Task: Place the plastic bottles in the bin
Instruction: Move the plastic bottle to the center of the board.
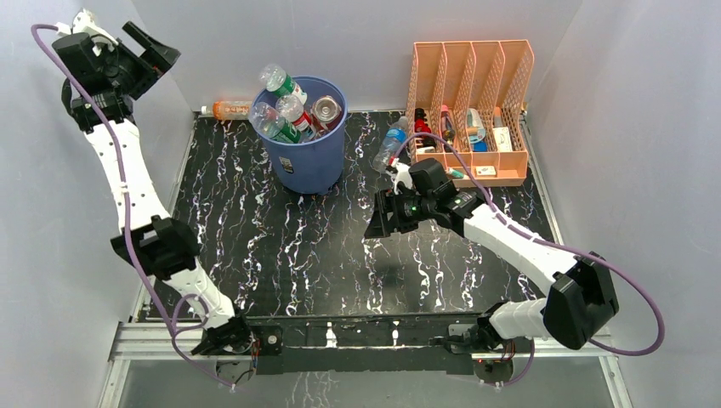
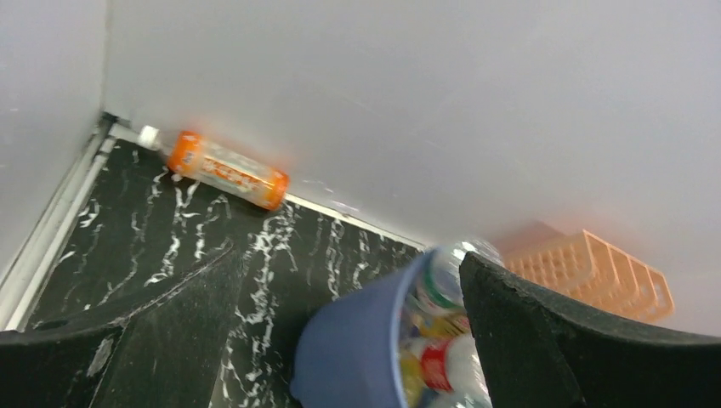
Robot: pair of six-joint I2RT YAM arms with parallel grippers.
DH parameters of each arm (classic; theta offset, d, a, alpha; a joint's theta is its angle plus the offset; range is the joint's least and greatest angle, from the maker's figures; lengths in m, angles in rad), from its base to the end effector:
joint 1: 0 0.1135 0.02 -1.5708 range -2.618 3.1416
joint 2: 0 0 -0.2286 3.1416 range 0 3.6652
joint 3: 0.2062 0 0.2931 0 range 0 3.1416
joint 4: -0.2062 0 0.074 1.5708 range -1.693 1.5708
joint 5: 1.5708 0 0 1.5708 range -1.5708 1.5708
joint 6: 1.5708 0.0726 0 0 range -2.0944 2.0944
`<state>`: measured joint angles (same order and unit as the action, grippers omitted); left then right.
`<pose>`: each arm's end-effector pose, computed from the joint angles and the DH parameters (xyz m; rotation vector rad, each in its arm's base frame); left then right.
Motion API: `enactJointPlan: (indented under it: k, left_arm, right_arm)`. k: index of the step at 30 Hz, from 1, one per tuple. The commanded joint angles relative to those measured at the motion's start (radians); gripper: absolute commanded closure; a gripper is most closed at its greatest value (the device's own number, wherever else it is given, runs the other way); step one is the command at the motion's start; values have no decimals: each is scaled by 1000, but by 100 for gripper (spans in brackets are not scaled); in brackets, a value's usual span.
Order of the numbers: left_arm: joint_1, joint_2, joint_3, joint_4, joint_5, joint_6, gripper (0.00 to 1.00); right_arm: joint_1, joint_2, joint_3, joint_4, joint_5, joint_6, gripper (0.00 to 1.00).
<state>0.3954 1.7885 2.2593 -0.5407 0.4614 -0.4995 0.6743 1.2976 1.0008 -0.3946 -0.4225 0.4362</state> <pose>0.4153 0.1383 0.5106 -0.3798 1.6088 -0.4571 0.2612 0.2469 0.2177 -0.5264 2.3586 1.0344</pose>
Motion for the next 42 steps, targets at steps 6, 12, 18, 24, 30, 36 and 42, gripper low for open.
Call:
enactJointPlan:
  k: [6, 12, 18, 24, 30, 36, 42]
  left_arm:
    - [12, 31, -349, 412, 21, -27, 2]
    - [-127, 199, -363, 443, -167, 95, 2]
    - [-179, 348, -339, 592, -215, 133, 2]
    - [-198, 499, -252, 677, -267, 224, 2]
    - [-199, 595, -187, 777, -245, 271, 18]
    - [-205, 635, -153, 848, -247, 280, 43]
    - [-211, 799, 104, 759, -262, 331, 56]
  right_arm:
    - [-5, 86, 35, 34, -31, -39, 20]
    - [-8, 133, 14, 59, -31, -56, 19]
    - [-27, 180, -23, 94, -60, -80, 19]
    - [-52, 234, -38, 144, -126, -89, 19]
    - [-68, 305, -39, 197, -199, -92, 21]
    - [-81, 376, -39, 226, -252, -103, 23]
    - [-84, 418, -55, 273, -305, -80, 25]
